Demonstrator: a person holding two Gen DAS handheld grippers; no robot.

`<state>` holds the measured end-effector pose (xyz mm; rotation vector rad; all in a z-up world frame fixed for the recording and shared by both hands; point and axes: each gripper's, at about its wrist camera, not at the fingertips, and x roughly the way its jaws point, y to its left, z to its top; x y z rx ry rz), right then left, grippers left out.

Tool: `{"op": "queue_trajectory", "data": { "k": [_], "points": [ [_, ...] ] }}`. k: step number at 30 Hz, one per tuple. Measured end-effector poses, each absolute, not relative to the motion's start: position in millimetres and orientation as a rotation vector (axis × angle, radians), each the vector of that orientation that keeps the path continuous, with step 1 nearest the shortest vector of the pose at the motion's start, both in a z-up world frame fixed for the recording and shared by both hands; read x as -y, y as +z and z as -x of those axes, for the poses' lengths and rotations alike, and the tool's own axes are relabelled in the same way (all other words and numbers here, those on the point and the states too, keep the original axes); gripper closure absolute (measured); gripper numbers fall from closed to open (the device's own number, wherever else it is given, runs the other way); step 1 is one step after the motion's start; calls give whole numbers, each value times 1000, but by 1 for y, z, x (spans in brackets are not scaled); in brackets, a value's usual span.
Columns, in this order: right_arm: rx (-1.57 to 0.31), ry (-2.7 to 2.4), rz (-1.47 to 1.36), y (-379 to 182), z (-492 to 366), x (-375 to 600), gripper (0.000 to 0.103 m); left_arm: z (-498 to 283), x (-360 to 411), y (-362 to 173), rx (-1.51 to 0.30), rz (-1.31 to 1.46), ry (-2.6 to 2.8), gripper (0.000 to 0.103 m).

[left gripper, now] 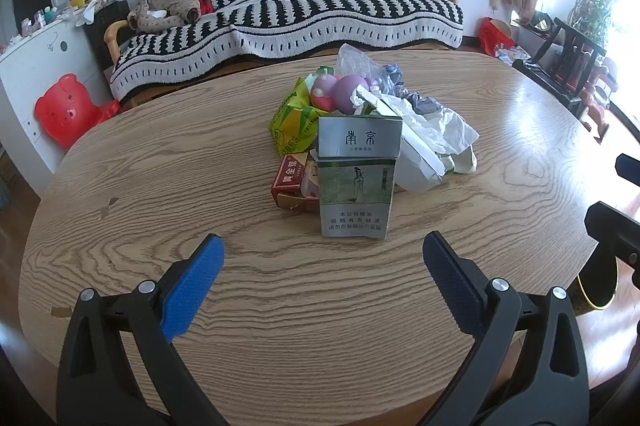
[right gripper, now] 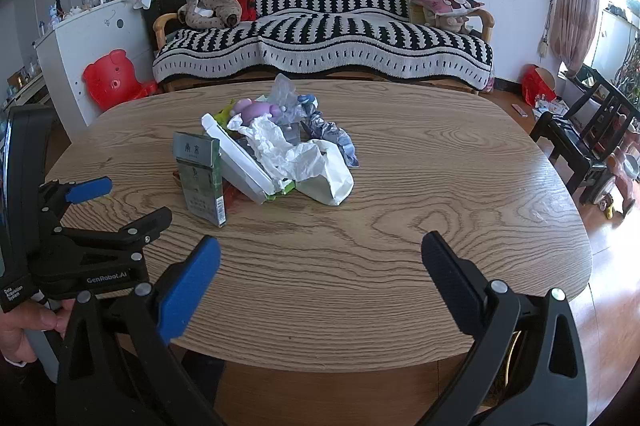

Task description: Collect trash

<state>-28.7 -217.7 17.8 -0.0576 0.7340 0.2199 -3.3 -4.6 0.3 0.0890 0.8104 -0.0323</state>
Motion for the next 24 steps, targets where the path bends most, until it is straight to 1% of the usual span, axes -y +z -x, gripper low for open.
{"op": "queue_trajectory", "data": {
  "k": [24],
  "points": [
    [-733,221,59,17,29,217,6,1,4,-2,-815,-90,-33,6]
  ]
}}
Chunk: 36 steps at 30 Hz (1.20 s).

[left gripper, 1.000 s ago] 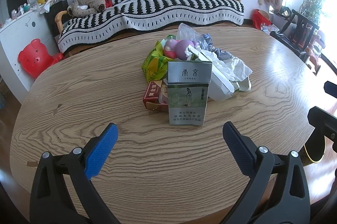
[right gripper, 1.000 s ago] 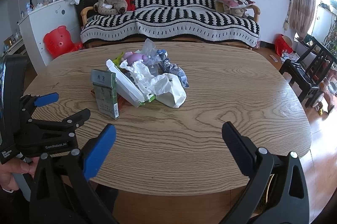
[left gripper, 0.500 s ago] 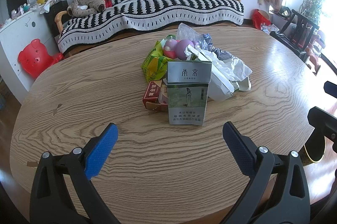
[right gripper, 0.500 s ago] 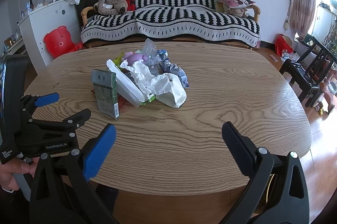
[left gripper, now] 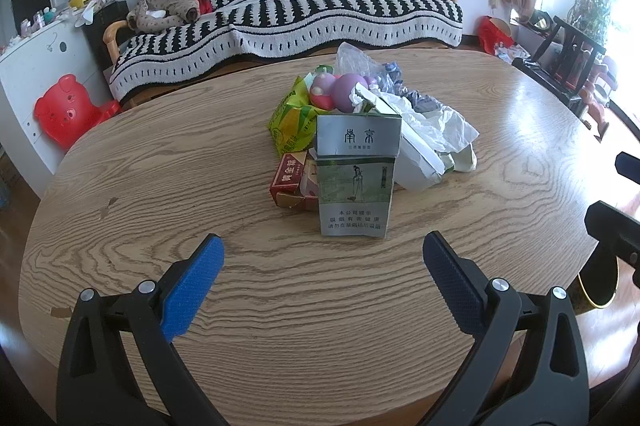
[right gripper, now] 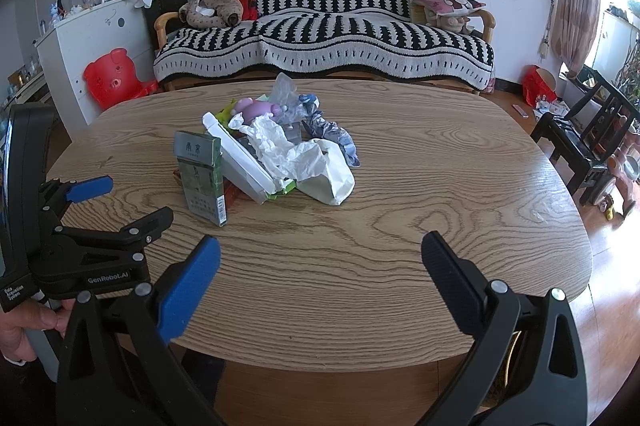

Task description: Collect trash

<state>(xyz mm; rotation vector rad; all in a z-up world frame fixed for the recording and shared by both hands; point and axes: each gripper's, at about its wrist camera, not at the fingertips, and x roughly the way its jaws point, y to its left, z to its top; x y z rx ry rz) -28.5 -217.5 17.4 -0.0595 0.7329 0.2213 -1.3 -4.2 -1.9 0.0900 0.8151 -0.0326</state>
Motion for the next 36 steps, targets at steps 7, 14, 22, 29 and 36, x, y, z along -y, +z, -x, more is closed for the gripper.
{"op": "queue_trajectory", "data": {
  "k": [7,14,22,29,36],
  "points": [
    [-774,253,-46,13,-6,233,6,-16,16,-8,-833,-100,-60,6],
    [-910,311,-270,-10,-81,248,6,-52,29,-18,-831,-126,-39,7],
    [-934,342,-302,-25,-123,236,17,-84,23,-38,-859,-140,-13,26],
    [-913,402,-44,-25,-130,175,27,-87,10,-36,-855,-123,-32,48],
    [-861,358,135,-32,-132,151,38,-78,-13,-14,-822,-52,-29,48]
  ]
}}
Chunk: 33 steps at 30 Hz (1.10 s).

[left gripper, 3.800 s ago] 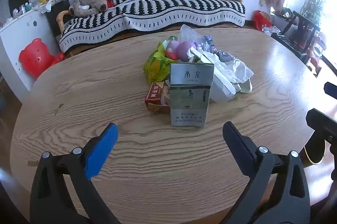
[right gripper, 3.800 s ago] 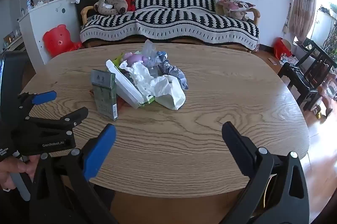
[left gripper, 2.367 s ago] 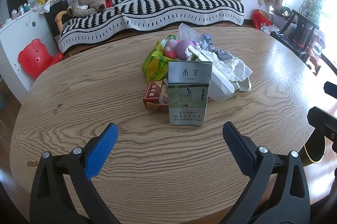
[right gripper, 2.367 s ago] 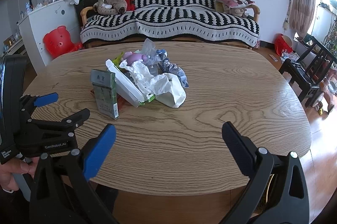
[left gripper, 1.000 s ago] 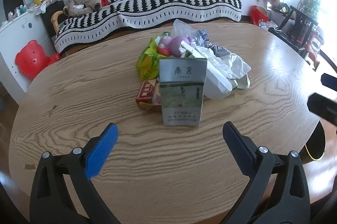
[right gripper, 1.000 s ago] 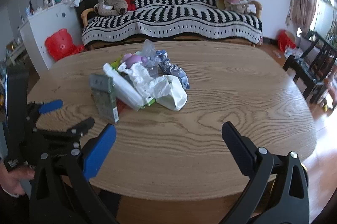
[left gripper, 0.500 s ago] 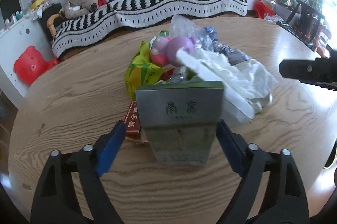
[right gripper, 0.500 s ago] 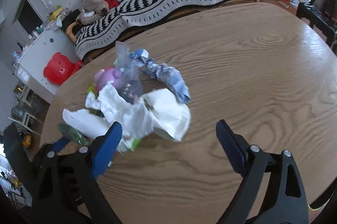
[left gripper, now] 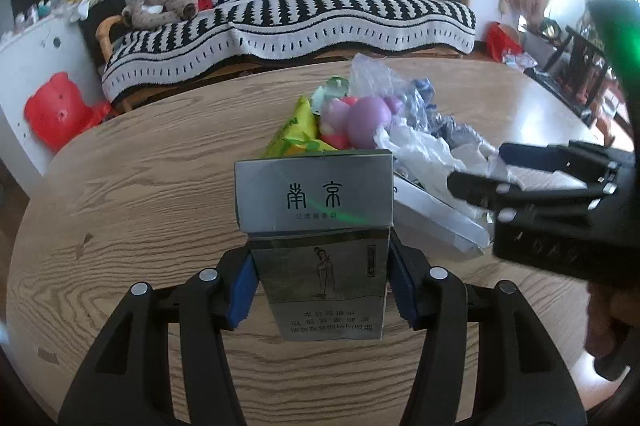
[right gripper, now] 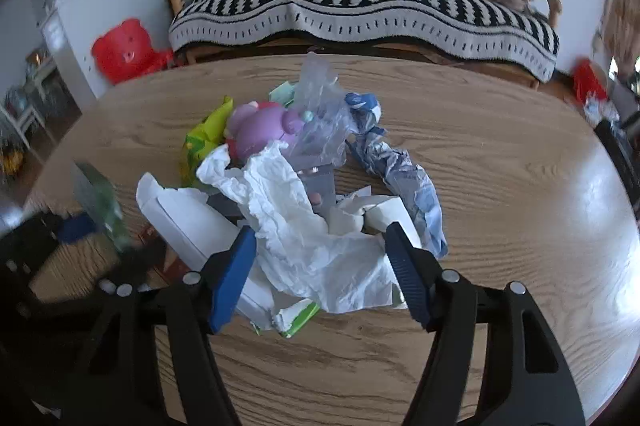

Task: Collect trash
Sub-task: 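Grasp the white-green cigarette pack with left tool while right tool grasps crumpled tissue, then carry both items to the black bin and open both tools to drop them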

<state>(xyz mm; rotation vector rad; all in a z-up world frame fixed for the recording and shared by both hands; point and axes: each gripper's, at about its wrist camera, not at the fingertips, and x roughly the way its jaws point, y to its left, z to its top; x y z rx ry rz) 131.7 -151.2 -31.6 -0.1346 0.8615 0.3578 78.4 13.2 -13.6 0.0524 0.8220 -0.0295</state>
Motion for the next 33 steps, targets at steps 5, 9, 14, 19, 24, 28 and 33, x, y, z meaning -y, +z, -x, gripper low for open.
{"op": "queue_trajectory", "data": {
  "k": [5,9,14,19,24,28,33],
  "points": [
    [-824,407,144,-29,-125,145,38,-75,-18,-6,-834,-15,-55,48],
    [-844,410,161,-32,-128,137,38,-70,-15,-7,-831,-30,-63,48],
    [-867,417,164,-36,-132,134,77,-69,-20,-12,-848,-12,-51,48],
    [-858,406,62,-31,-133,153,93,-71,-18,-4,-850,40,-66,48],
    [-779,389,-134,3,-117,210,95,-66,-2,5,-823,29,-93,48],
    [-745,347,-213,19,-92,266,95,-63,18,13,-809,36,-138,48],
    [-705,230,-262,31,-49,348,95,-57,70,22,-786,9,-235,48]
  ]
}}
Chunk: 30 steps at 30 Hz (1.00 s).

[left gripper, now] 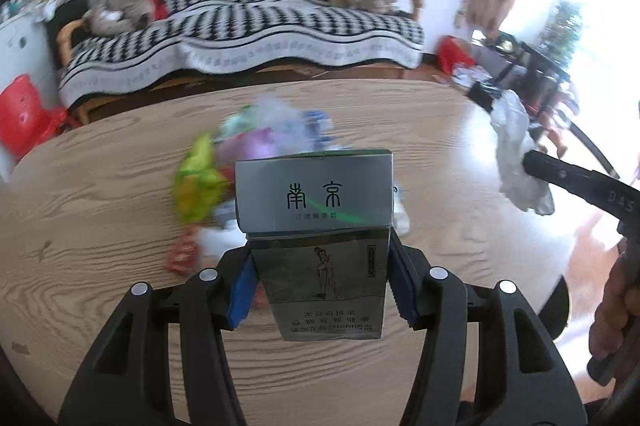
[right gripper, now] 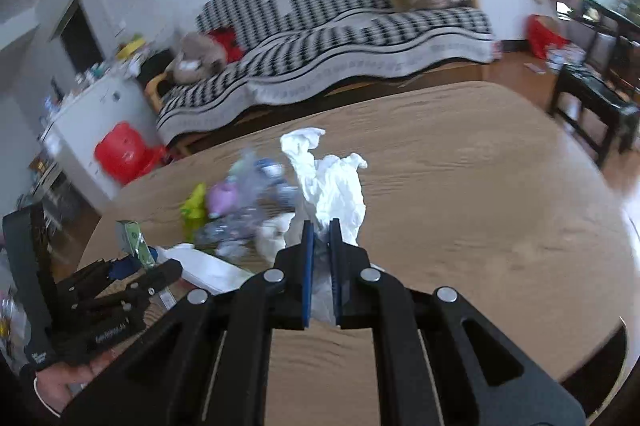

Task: Collect trash
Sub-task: 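Carry both items to the black bin and open both tools to drop them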

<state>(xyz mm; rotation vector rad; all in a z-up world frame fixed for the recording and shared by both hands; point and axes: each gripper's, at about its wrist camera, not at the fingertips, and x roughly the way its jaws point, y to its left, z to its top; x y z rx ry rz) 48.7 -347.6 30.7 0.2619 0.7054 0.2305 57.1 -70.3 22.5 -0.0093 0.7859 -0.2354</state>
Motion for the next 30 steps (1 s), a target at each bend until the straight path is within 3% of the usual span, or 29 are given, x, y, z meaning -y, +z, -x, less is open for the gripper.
{"op": "queue_trajectory", "data": {
  "k": [12,22,30],
  "points": [
    [-715,-202,-494,-11,77,588,95,4,288,3,-778,-169,-674,48],
    [-869,-423,-704,-109,148,717,94,42,455,-89,-915,-307,-939,48],
    [-965,-466,-819,-165,166,751,94,28,523,-170,-1048,-399,-966,48]
  ]
}}
